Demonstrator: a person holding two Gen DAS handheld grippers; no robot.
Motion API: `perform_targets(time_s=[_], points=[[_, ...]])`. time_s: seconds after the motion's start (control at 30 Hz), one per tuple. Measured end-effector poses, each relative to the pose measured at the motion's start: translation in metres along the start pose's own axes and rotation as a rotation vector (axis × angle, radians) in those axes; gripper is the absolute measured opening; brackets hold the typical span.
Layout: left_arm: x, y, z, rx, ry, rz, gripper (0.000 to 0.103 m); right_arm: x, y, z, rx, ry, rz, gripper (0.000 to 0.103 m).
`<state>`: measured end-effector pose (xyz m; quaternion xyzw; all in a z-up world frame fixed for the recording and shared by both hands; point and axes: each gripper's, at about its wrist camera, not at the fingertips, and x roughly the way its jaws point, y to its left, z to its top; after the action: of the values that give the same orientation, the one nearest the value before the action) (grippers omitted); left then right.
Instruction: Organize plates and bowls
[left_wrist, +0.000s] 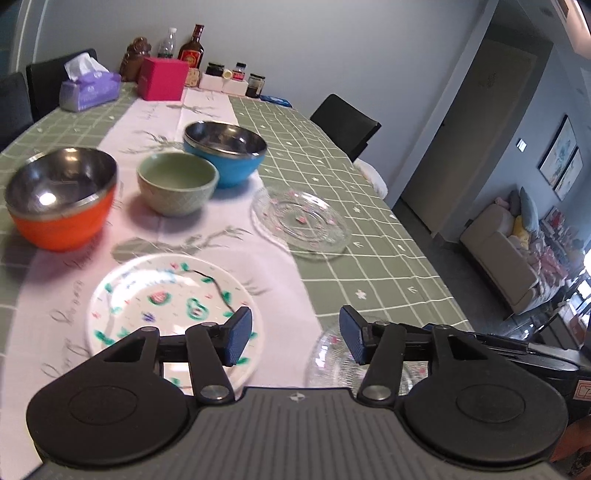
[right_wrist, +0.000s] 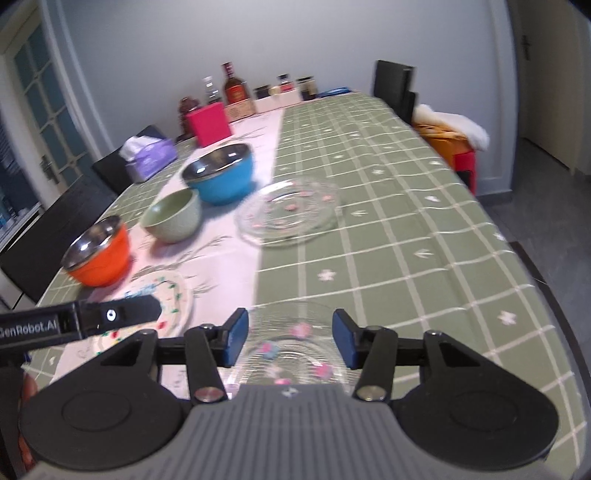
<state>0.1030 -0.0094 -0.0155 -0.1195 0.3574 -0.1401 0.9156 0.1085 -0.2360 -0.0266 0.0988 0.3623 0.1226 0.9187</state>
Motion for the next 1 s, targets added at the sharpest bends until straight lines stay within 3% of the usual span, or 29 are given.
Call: perform_targets(time_s=[0.2,0.4,0.63,0.83,1.0], points=[[-0.012,0.037,0.005,-0.003,-0.005,0.077,0.071,0.017,0.035,0.007,-0.04,0.027,0.066,0.062],[-0.016,0.079,0.003,-0.087,-0.009,0.119,0.078,0.039,0.06,0.013,-0.057,0.061,0.103,0.067],[-0.014,0.118,0.0,-0.206,-0.004,0.151,0.079,0.073,0.076,0.021,-0.03,0.118,0.104,0.068],[-0.006,0.135,-0.005,-0.292,0.01,0.117,0.079,0.094,0.08,0.02,-0.004,0.145,0.101,0.067],[-0.002,0.137,-0.008,-0.314,0.009,0.122,0.074,0.102,0.078,0.016,0.003,0.161,0.11,0.058]])
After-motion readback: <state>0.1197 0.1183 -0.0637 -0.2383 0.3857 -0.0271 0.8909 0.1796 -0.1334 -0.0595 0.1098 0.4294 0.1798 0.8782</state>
